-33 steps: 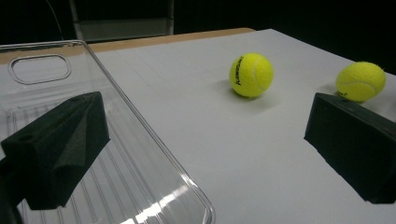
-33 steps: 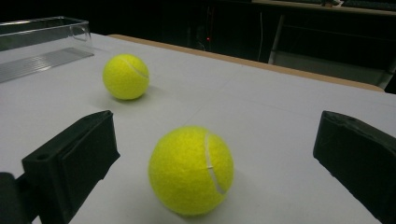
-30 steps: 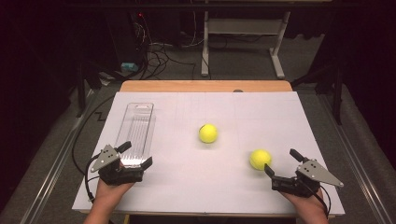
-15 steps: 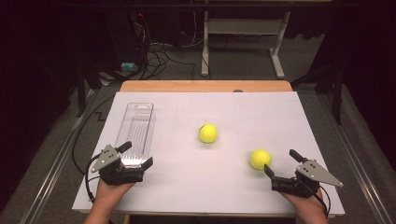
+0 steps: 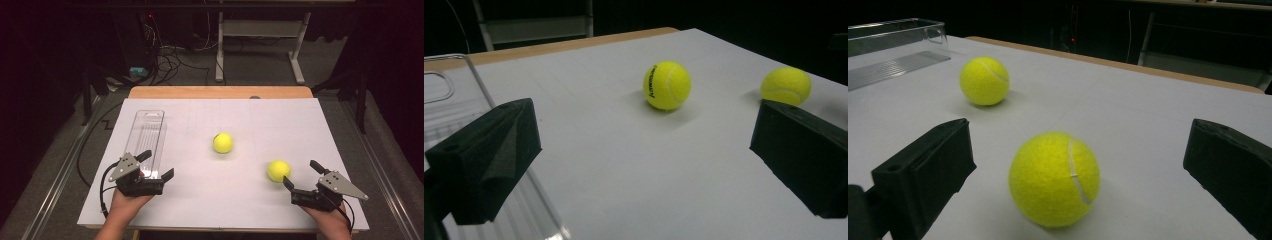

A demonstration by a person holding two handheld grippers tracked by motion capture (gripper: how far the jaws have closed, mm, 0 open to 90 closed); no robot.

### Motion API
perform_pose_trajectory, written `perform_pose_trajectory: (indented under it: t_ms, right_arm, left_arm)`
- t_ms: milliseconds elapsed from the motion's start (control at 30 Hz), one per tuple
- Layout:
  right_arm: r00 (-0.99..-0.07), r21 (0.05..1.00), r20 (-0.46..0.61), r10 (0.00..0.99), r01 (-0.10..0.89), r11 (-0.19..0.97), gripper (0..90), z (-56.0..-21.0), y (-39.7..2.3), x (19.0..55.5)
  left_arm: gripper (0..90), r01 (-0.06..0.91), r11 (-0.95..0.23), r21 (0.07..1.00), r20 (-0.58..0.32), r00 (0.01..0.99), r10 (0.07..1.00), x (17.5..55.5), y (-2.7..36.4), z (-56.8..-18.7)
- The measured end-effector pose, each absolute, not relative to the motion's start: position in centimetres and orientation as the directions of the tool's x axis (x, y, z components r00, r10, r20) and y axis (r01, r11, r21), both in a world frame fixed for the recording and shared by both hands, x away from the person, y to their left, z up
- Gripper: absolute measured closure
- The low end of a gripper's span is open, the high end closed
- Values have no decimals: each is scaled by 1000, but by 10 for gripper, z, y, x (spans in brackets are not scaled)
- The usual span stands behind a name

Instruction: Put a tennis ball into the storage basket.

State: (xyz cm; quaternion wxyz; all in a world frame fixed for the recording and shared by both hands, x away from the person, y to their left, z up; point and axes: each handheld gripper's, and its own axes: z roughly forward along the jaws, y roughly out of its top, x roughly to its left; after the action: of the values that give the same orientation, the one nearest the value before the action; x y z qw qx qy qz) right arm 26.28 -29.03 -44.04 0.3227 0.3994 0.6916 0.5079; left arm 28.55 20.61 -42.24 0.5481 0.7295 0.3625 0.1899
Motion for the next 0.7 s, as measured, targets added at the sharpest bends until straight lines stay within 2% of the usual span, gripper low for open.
perform_pose_trajectory:
  t_ms: [300,700]
  right_arm:
    - [-474,960,-31,880,232,159,0,-441,-291,264]
    - [-478,958,-33,878,235,164,0,-442,-291,265]
  left_arm:
    - [3,296,-180,938,-85,700,709,296,177,-410]
    - [5,287,-167,943,-105,735,669,315,140,-408]
